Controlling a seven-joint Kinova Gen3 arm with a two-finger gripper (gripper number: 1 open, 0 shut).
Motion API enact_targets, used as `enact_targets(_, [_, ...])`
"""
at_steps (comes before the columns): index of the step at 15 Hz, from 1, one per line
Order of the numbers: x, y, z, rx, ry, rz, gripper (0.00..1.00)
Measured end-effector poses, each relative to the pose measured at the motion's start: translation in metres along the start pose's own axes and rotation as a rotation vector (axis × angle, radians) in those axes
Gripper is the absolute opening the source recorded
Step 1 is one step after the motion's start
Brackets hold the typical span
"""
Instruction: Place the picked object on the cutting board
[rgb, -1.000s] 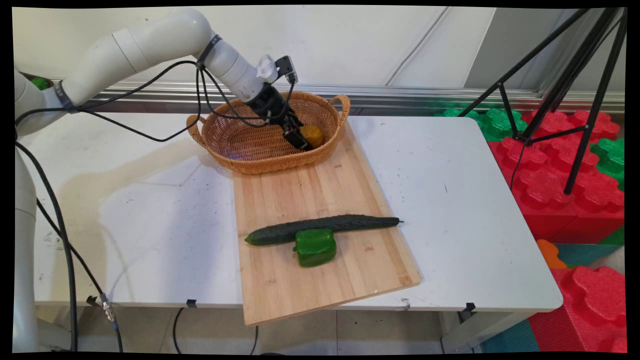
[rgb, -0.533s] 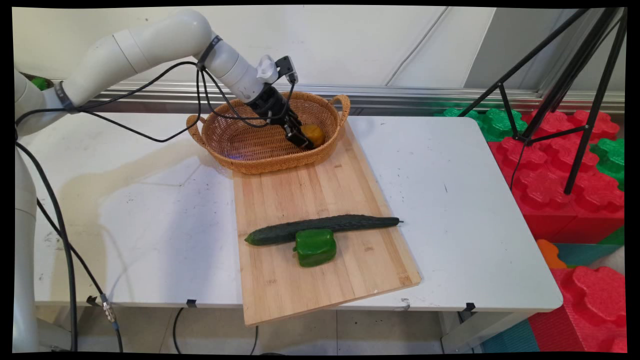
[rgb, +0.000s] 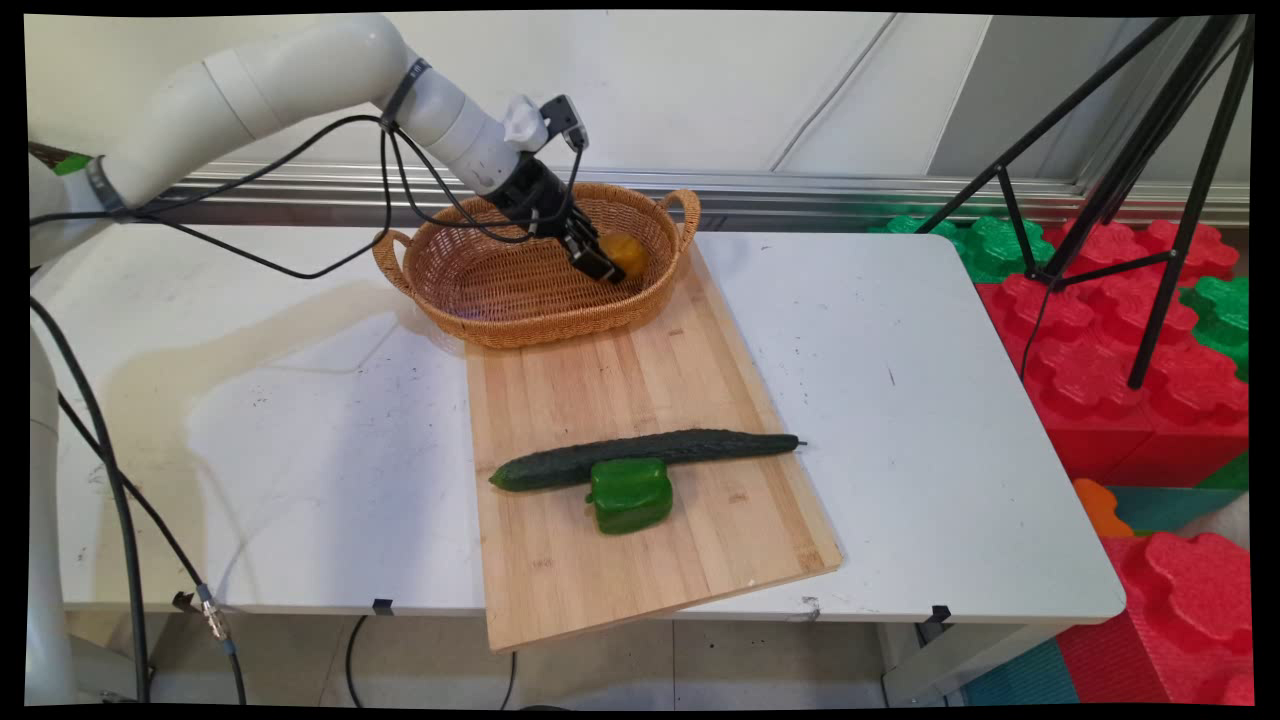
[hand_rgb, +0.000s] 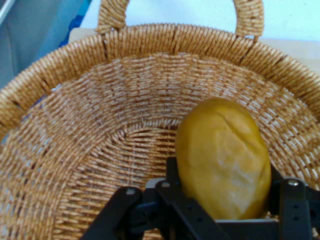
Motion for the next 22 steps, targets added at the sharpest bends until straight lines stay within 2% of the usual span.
enact_targets(5, [0.003, 0.009, -0.027, 0.015, 0.034, -0.008, 0.00])
enact_targets(10, [0.012, 0.027, -0.072, 0.021, 0.094, -0.012, 0.00])
enact_targets(16, [0.016, 0.061, -0.118, -0.023, 0.130, 0.005, 0.00])
enact_targets(22, [0.003, 0.093, -0.134, -0.066, 0.108, 0.014, 0.00])
